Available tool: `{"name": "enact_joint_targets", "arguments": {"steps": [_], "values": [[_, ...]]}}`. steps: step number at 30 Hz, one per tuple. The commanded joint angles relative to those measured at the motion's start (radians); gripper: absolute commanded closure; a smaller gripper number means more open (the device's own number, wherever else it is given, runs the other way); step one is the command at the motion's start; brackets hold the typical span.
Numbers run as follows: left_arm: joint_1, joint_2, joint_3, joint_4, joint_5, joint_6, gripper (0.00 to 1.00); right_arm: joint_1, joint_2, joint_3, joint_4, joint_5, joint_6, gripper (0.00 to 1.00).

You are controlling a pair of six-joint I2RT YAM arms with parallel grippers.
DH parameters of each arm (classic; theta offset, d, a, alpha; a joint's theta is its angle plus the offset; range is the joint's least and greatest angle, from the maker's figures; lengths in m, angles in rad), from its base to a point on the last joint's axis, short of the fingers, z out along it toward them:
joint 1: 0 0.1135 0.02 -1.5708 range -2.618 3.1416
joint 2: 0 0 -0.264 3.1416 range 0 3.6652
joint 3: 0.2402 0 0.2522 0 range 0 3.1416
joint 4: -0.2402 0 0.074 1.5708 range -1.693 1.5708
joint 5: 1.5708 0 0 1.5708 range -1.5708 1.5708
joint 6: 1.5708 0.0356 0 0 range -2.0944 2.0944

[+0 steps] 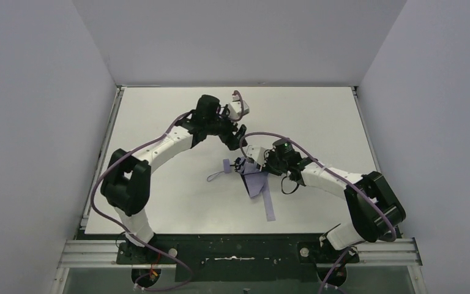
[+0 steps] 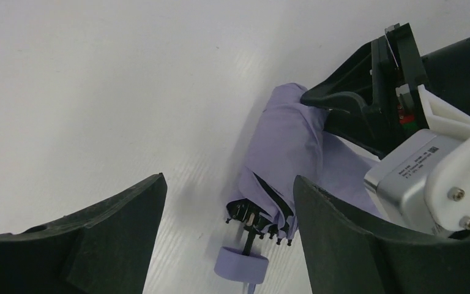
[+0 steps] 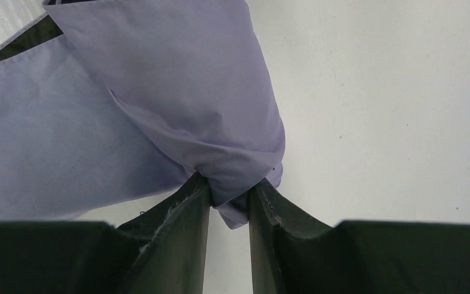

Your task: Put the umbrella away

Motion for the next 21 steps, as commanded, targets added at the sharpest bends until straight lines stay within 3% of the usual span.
{"name": "enact_joint_targets", "arguments": {"steps": [1,11,21], "values": [[0.000,0.109,0.113,-0.131,0.204,0.034,0.27,0.024,-0.006,-0.052,-0.054,0.036,0.032,0.90],[-0.002,0.296,0.136,-0.035,0.266,-0.114,0.15,0.044,-0.027,-0.070,-0.044,0.046,0.029,0.91],[-0.022,0.355,0.161,-0.094,0.264,-0.069,0.11,0.048,-0.022,-0.072,-0.028,0.045,0.037,0.91]]}}
